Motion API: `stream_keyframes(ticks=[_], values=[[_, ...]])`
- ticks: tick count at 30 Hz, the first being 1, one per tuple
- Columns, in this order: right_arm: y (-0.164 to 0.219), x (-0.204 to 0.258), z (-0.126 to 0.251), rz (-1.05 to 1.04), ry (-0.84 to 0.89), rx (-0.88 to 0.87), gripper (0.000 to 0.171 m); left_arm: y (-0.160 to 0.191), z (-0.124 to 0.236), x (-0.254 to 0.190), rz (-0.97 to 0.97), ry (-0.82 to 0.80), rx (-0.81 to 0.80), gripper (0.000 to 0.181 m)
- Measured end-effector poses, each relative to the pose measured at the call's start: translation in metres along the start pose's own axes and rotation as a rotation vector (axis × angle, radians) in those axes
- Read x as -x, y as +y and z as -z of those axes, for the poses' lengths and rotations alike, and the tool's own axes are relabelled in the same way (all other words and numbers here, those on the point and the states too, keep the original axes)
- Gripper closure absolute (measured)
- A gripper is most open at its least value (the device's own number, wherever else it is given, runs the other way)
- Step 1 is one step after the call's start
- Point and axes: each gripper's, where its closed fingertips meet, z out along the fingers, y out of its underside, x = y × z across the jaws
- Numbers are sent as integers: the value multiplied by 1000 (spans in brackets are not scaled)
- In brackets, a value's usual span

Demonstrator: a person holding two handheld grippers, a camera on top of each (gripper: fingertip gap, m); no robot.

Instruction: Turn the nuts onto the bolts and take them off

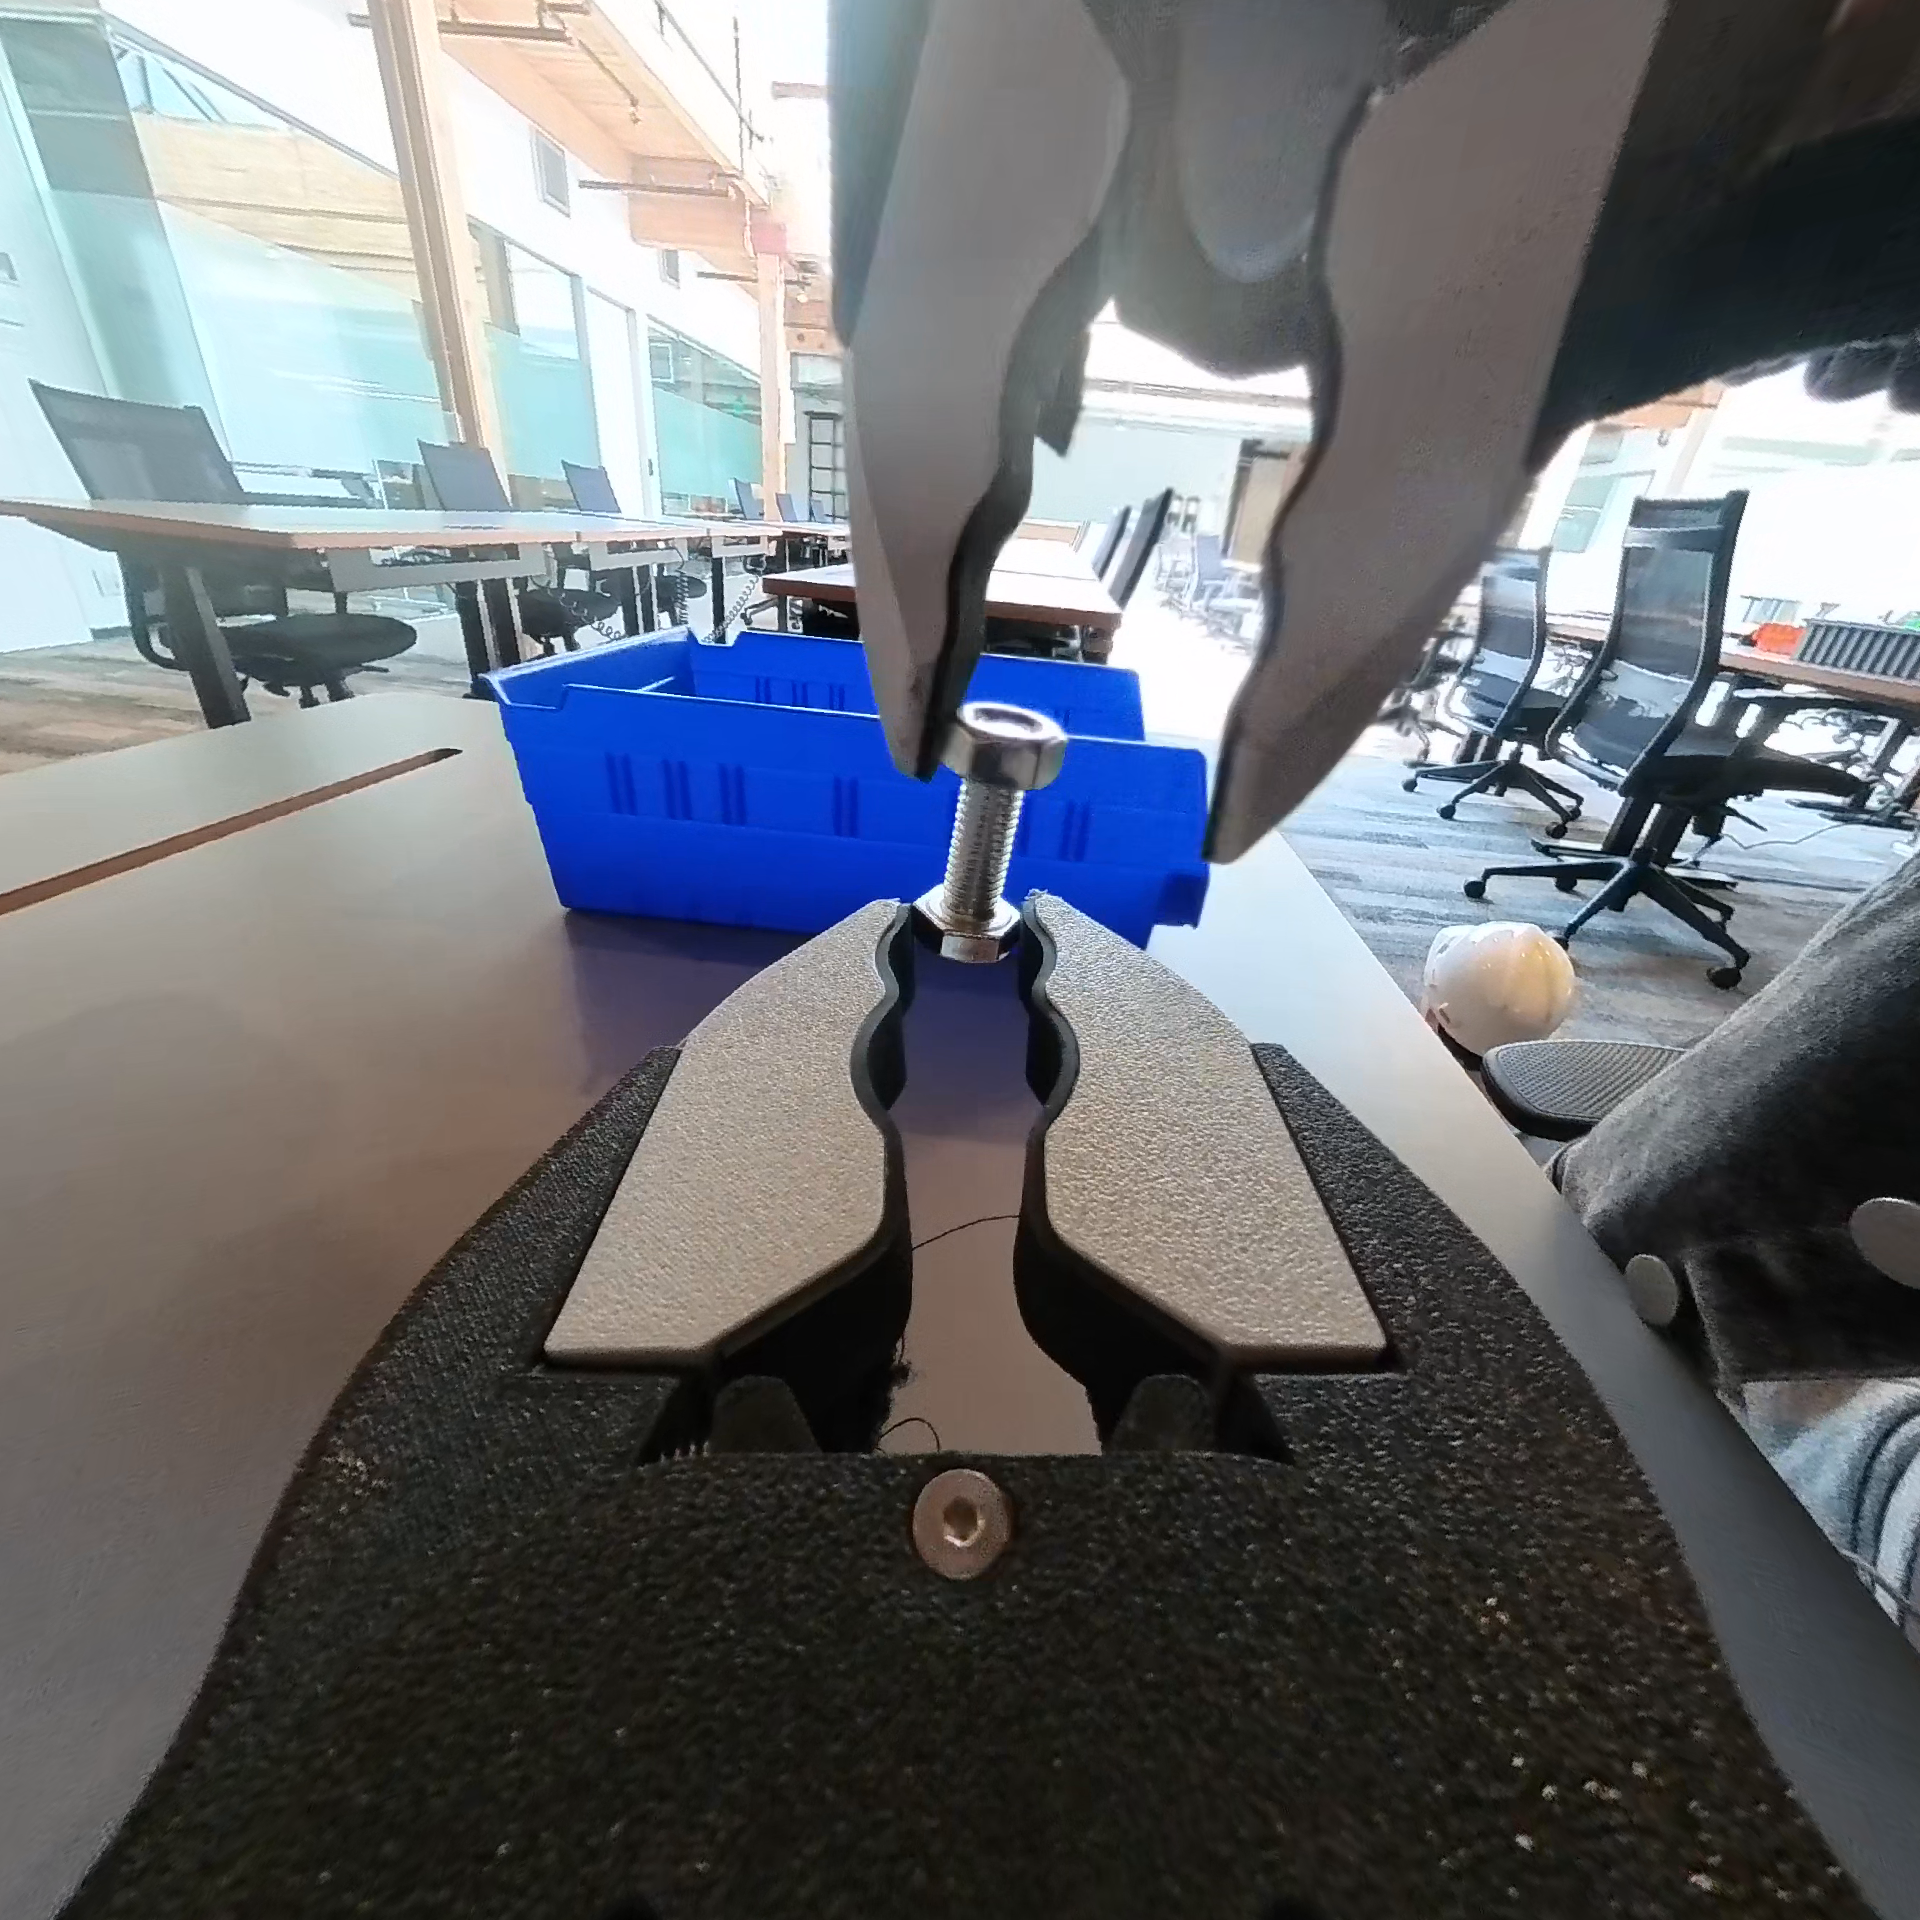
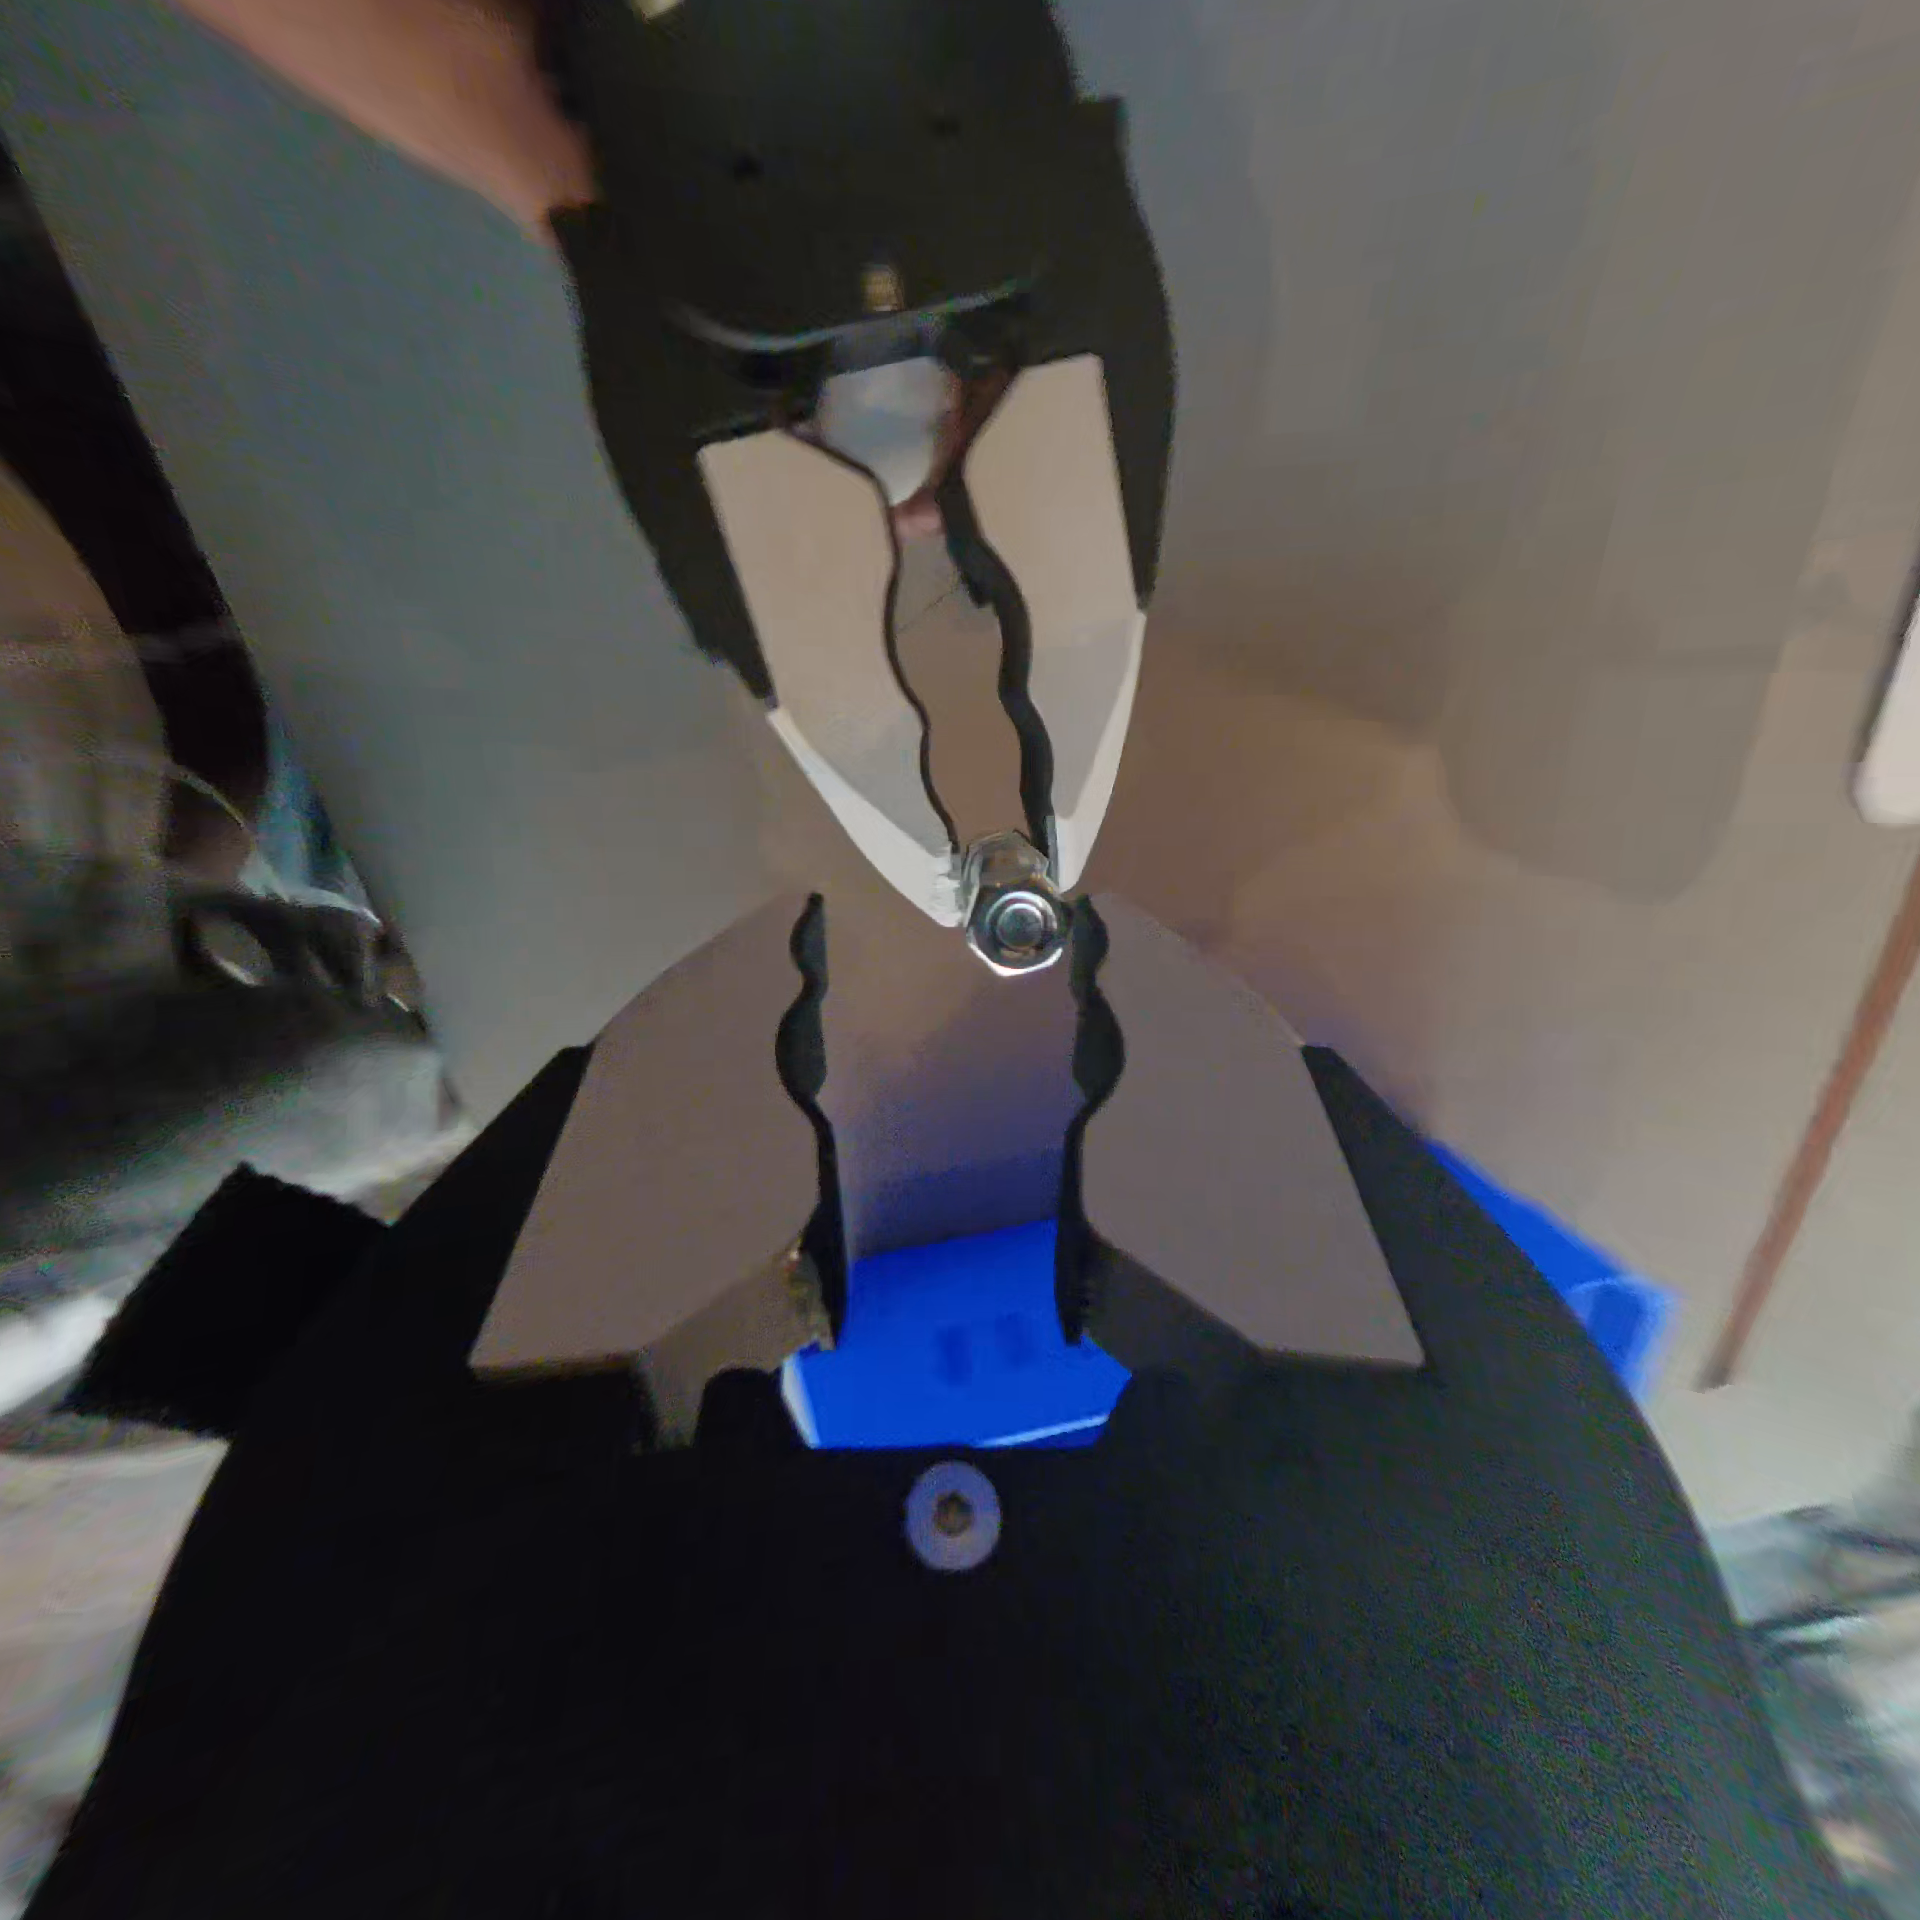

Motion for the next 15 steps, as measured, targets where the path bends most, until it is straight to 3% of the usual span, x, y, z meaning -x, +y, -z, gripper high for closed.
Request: stream_keyframes(ticks=[1, 3, 7, 10, 13, 15], values=[[0, -1, 1, 113, 19, 7, 125, 0, 0, 0, -3, 2, 3, 163], [2, -7, 4, 359, 68, 29, 123, 1, 0, -1, -6, 6, 7, 163], [9, -4, 1, 686, -20, 79, 127, 1, 0, -1, -1, 13, 4, 163], [3, -12, -2, 768, -40, 60, 133, 1, -1, -2, -1, 17, 7, 163], [-2, -15, -2, 792, -69, 33, 153, 0, 1, 0, 11, 10, -2, 163], [-1, -16, -1, 755, -74, 32, 153, -2, 2, 1, 25, 8, -12, 163]])
